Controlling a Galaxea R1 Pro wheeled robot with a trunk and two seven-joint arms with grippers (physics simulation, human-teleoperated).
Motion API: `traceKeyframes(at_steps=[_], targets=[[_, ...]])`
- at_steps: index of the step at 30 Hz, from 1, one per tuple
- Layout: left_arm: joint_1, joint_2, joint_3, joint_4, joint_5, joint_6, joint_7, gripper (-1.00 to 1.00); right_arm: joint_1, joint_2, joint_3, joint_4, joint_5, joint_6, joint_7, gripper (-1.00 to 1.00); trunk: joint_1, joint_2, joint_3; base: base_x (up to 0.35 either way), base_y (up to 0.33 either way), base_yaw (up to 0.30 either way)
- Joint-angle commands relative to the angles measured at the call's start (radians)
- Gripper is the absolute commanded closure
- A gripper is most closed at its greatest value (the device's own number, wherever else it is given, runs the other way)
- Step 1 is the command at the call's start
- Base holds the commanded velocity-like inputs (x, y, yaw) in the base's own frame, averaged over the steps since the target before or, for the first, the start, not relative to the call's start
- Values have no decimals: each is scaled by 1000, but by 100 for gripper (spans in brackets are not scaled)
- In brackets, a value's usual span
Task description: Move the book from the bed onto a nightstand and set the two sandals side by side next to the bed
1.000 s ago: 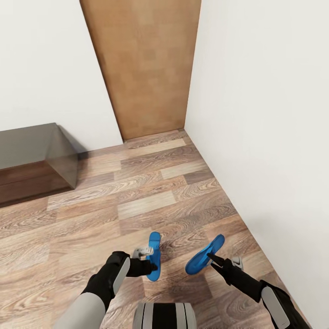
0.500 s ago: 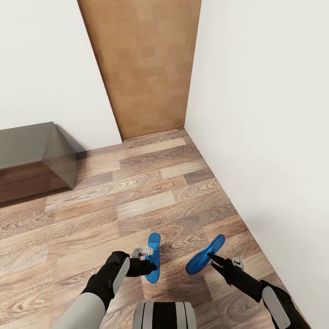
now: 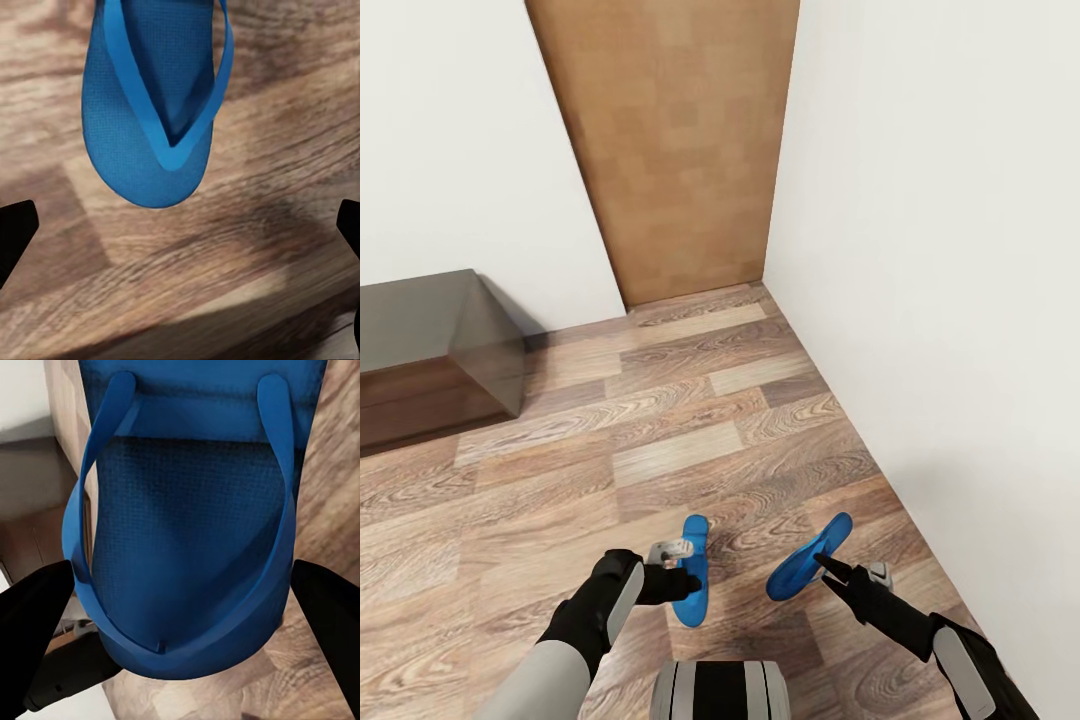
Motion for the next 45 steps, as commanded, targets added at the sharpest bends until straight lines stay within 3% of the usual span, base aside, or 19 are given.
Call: traceKeyframes(at_steps=[1,6,9,23,40,45], targets=[[0,0,2,-2,8,5,21,-100,0,0,-2,0,-3,6,1,100,0,0,-1,0,0,0],[0,-1,0,-3,13,-14,163,-100,0,-2,-2,0,-3,6,1,100,0,0,-1,0,0,0],[0,-2,1,-3,16,-27,208,-100,0,-3,-2,0,-3,6,1,100,0,0,-1,0,0,0],[1,-3,-2,3,17,-78,217,-100,0,-1,-2,-1,-3,6,1,100,0,0,-1,75,-9,0],[5,-3,-4,3,17,-84,216,-100,0,3,3,-1,-1,3,-7,100,0,0,-1,16,-4,0],[7,-3,-5,4,18,-130,216,-100,0,3,4,0,-1,3,-8,100,0,0,-1,107,-57,0]])
